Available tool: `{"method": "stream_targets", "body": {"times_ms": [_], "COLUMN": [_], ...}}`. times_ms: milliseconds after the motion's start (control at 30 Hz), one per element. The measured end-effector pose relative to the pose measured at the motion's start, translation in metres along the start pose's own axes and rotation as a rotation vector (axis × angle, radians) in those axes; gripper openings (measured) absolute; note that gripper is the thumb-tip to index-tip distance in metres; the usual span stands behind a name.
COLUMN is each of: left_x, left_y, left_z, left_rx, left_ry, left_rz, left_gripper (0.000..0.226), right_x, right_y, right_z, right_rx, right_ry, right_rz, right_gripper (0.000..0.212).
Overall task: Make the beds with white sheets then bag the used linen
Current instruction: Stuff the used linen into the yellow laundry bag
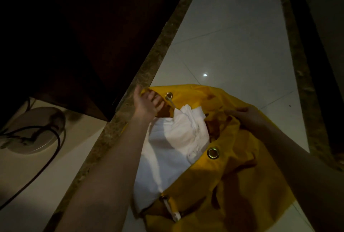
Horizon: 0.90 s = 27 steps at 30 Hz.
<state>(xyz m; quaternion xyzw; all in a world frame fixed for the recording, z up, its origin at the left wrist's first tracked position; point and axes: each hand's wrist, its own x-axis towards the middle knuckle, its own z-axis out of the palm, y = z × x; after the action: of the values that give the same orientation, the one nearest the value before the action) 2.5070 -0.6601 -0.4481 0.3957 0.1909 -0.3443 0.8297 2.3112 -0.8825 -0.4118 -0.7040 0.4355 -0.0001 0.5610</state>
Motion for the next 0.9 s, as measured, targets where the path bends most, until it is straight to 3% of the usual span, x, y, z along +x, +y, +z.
{"method": "stream_targets", "body": {"times_ms": [200, 233, 367, 433, 500, 767, 900], "left_x": [-0.015, -0.016, -0.027, -0.031, -0.027, -0.035, -0.034], "left_y": [0.016, 0.007, -0.042, -0.048, -0.039, 0.014, 0.036], "left_z": [0.015, 0.013, -0.009, -0.005, 0.008, 0.036, 0.024], "left_rx": [-0.427, -0.339, 0.428, 0.472, 0.377, -0.285, -0.471], "left_ry": [0.031, 0.039, 0.081, 0.047, 0.002, 0.002, 0.05], "left_rz": [0.138, 0.115, -0.072, -0.113, -0.131, 0.092, 0.132], "left_gripper": [0.062, 0.062, 0.065, 0.062, 0.061, 0.043, 0.051], "right_x": [-0.004, -0.006, -0.011, -0.013, -0.017, -0.018, -0.019], "right_y": [-0.024, -0.028, -0.029, -0.023, -0.019, -0.037, -0.05], "right_z": [0.002, 0.003, 0.001, 0.0, 0.003, 0.01, 0.01], "right_rx": [0.211, 0.223, 0.209, 0.222, 0.256, 0.308, 0.298], "right_ry": [-0.08, -0.08, -0.072, -0.086, -0.103, -0.143, -0.187], "right_rz": [0.024, 0.022, 0.031, 0.076, 0.123, 0.15, 0.163], "right_gripper": [0.018, 0.02, 0.027, 0.019, 0.016, 0.025, 0.034]}}
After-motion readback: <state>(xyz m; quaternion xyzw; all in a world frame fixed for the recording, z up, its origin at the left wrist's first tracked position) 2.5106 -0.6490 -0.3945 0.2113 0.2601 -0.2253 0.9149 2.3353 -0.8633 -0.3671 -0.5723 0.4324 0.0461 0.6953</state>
